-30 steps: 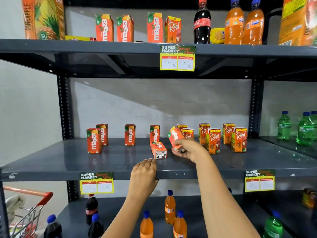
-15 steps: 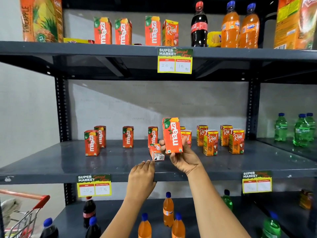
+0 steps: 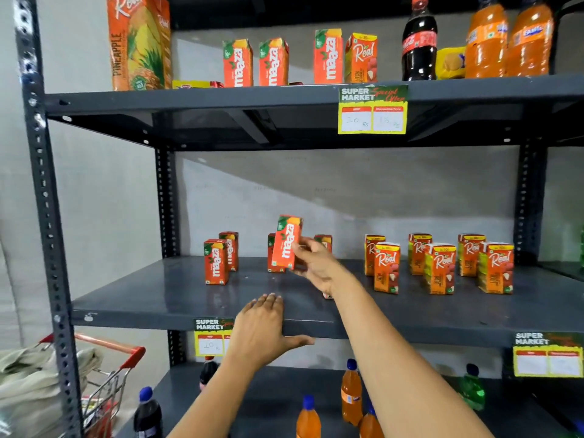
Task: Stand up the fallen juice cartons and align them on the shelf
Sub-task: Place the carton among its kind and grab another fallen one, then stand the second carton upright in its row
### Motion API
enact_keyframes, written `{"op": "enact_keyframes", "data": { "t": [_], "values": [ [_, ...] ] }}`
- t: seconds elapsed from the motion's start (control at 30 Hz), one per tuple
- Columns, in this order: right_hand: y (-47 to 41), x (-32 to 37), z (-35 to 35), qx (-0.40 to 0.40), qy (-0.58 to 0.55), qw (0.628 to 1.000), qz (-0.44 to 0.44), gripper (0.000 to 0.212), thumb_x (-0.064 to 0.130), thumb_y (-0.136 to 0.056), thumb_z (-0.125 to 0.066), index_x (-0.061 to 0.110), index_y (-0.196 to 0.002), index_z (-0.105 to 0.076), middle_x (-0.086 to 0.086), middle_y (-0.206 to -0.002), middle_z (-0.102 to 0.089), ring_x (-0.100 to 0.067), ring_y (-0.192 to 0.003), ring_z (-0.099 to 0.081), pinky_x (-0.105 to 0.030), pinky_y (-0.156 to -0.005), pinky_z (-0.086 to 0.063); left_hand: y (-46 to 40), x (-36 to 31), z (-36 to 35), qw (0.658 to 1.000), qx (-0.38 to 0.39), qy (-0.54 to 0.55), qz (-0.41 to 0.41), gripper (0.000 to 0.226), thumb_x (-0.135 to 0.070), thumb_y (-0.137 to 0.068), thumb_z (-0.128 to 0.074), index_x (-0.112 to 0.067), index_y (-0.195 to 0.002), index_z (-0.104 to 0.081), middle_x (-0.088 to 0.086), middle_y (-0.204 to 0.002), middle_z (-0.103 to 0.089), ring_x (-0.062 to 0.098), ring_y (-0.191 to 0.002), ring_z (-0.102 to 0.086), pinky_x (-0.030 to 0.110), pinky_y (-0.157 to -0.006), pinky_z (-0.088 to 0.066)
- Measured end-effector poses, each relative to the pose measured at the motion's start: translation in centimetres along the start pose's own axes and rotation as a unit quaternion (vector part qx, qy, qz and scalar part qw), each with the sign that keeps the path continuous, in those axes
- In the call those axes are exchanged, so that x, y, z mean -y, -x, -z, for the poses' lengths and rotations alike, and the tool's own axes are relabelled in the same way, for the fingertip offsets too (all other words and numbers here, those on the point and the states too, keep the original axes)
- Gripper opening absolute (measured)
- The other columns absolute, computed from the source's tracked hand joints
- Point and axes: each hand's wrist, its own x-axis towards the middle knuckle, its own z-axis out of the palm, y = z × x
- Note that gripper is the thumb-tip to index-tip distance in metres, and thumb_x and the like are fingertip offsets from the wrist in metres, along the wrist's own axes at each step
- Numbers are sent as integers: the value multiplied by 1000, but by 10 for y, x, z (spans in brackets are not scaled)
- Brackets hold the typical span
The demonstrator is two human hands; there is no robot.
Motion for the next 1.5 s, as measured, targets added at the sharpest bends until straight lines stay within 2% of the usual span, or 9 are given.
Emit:
{"op": "enact_keyframes", "data": {
  "t": [0.17,0.43,0.57,0.67,0.87,1.07,1.23,1.4,1.5],
  "values": [
    [-22,-29,-28,-29,61,997,-37,43,3,-97,-49,2,-138,-38,-20,-138,-51,-34,-126,-52,-48,-104,-43,-1,1,-3,1000,6,-10,6,113,-93,-65,-27,-10,-141,-41,6,-147,-44,19,-134,-40,33,-111,-30],
    [-27,-38,-27,-47,249,967,-32,52,6,-92,-58,7,-140,-37,-16,-142,-50,-31,-128,-51,-45,-107,-42,-2,1,-4,1000,3,-23,2,114,-95,-64,-22,-11,-138,-45,5,-144,-48,18,-132,-44,33,-109,-33],
    [-20,8,3,-114,540,834,7,65,29,-87,-65,7,-141,-37,-17,-143,-46,-34,-128,-49,-40,-102,-42,-5,-5,-1,1000,-6,-11,-10,121,-96,-61,-12,-10,-139,-44,6,-145,-47,19,-133,-41,34,-110,-31],
    [-11,34,36,-107,624,758,-154,64,43,-84,-65,8,-135,-47,-14,-140,-53,-32,-122,-55,-39,-101,-46,-13,-27,2,999,11,1,-41,119,-94,-63,-14,-9,-142,-40,7,-148,-42,21,-136,-37,36,-113,-27],
    [-3,27,53,-76,469,836,-273,62,35,-80,-73,9,-132,-50,-11,-136,-54,-23,-120,-56,-29,-86,-51,-21,-46,-6,999,30,15,-43,113,-92,-65,-16,-11,-142,-39,6,-149,-42,21,-136,-38,37,-111,-30],
    [-3,11,39,-84,428,863,-257,33,7,-76,-72,6,-102,-50,-12,-99,-57,-18,-81,-60,-23,-63,-53,-20,-46,-5,998,36,6,-42,110,-90,-69,-19,-12,-146,-34,6,-152,-37,19,-139,-34,35,-112,-27],
    [13,7,58,-92,46,989,-105,53,14,-85,-69,4,-130,-43,-16,-108,-63,-25,-98,-64,-28,-58,-59,-20,-47,-6,999,28,0,-43,106,-89,-71,-21,-14,-145,-35,4,-151,-38,18,-138,-36,34,-111,-29],
    [32,12,71,35,-266,962,-44,57,42,-91,-53,10,-137,-44,-17,-117,-62,-27,-102,-61,-30,-69,-57,-19,-47,-4,999,28,-6,-41,106,-89,-72,-21,-15,-146,-34,3,-152,-36,18,-139,-35,34,-111,-29],
    [41,16,73,153,-308,939,-25,79,38,-67,-79,5,-131,-46,-19,-102,-69,-28,-89,-70,-28,-60,-61,-19,-47,-4,999,31,-6,-38,107,-90,-70,-19,-16,-146,-34,2,-152,-36,17,-139,-34,34,-110,-30]
  ]
}}
